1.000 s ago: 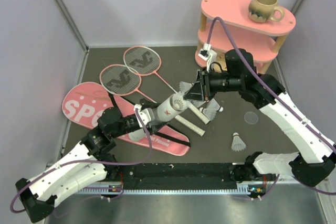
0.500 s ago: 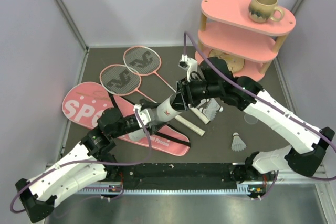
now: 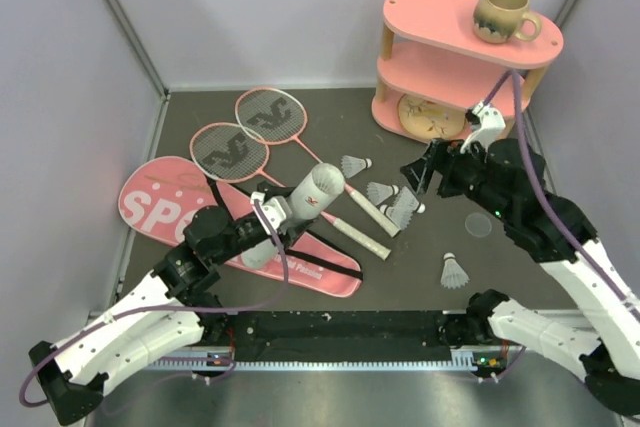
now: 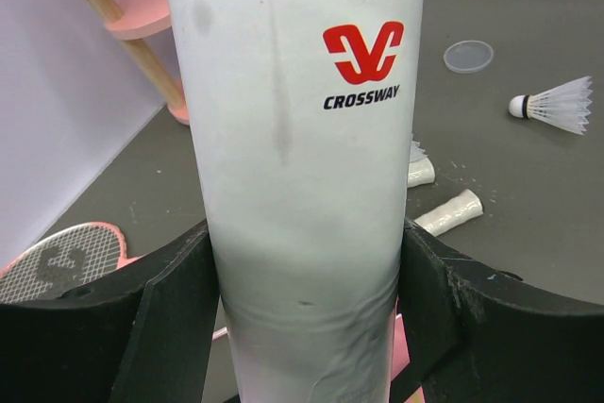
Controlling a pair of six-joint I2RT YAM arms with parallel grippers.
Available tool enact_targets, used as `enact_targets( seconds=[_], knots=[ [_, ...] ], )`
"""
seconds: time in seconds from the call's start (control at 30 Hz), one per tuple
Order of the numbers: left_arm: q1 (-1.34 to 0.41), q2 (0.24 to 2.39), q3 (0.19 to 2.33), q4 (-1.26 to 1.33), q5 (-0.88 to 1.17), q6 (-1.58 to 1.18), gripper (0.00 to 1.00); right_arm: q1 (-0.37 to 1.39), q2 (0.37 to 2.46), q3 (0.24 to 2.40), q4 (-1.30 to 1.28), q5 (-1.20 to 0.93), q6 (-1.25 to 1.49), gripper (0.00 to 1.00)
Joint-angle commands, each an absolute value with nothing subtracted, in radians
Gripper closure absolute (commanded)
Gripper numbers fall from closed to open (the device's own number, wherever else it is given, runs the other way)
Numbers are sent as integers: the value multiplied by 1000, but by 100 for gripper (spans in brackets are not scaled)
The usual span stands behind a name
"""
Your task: Pack up the badminton gear
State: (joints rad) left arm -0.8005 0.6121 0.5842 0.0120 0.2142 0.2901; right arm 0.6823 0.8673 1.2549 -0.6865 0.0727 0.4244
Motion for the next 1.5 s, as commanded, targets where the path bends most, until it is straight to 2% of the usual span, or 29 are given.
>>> enact_targets(
  seconds=[0.0,0.13,0.27,0.53,0.63,0.77,0.93,1.03,1.17,1.3,1.47],
  knots=[
    [-799,594,580,52,146,298,91,519,923,1089,-715,190,595,17],
    [-801,586,575,61,137,301,91,488,1078,1068,-723,85,566,17],
    [-801,586,575,61,138,302,91,477,1215,1007,-655,17,515,23],
    [-801,589,574,66,149,291,91,361,1164,677,-239,-169,609,28],
    [-801,595,572,69,163,287,90,299,1175,568,-84,-236,672,34],
    [-801,598,569,69,166,287,91,256,1210,477,72,-321,727,50],
    [-801,600,566,72,167,288,91,256,1192,465,89,-339,713,50],
    [-801,600,566,72,166,288,91,258,1128,465,49,-316,684,42],
    [-799,603,569,74,172,288,91,256,1103,485,37,-311,638,39],
    [-799,606,566,72,172,290,91,258,1184,514,47,-307,620,41],
    [-799,604,563,72,161,296,91,258,1295,520,182,-359,626,53]
  ],
)
